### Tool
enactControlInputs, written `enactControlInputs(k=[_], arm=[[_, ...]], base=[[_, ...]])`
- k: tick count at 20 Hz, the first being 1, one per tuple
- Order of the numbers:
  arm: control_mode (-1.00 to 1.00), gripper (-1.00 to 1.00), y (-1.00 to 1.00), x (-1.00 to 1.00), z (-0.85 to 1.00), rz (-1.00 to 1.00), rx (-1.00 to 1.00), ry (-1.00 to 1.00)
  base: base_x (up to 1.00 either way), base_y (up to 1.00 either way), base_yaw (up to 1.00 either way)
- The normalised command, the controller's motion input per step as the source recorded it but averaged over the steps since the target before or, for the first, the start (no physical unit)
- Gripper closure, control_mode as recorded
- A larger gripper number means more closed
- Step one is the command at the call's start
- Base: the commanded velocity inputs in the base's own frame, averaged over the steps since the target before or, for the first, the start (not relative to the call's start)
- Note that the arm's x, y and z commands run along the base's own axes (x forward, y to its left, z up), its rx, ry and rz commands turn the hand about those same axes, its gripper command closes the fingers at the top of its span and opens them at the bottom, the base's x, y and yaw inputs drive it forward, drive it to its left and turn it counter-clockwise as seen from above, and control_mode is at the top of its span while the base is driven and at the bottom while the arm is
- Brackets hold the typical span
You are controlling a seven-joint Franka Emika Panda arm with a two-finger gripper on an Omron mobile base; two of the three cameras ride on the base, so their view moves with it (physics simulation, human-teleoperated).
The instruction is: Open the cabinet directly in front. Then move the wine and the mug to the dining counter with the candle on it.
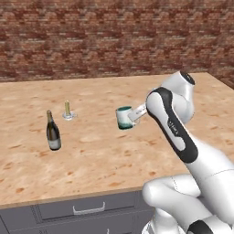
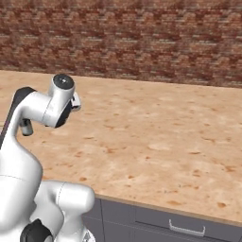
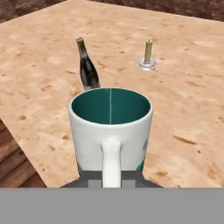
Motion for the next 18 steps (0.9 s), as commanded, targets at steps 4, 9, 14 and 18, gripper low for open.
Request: enactControlInputs(k=[4, 9, 14, 18], arm=[[-1.0, 1.0, 0.14, 0.27, -0.43, 0.04, 0.0, 0.0], [-1.0, 1.0, 0.14, 0.38, -0.53, 0.02, 0.0, -0.04], [-1.0, 1.0, 0.4, 0.56, -0.54, 0.0, 0.0, -0.12], [-1.0, 1.0, 0.52, 0.68, -0.44, 0.0, 0.0, -0.16]], base=[[0.0, 0.0, 0.0], [0.0, 0.0, 0.0], [0.0, 0.0, 0.0], [0.0, 0.0, 0.0]])
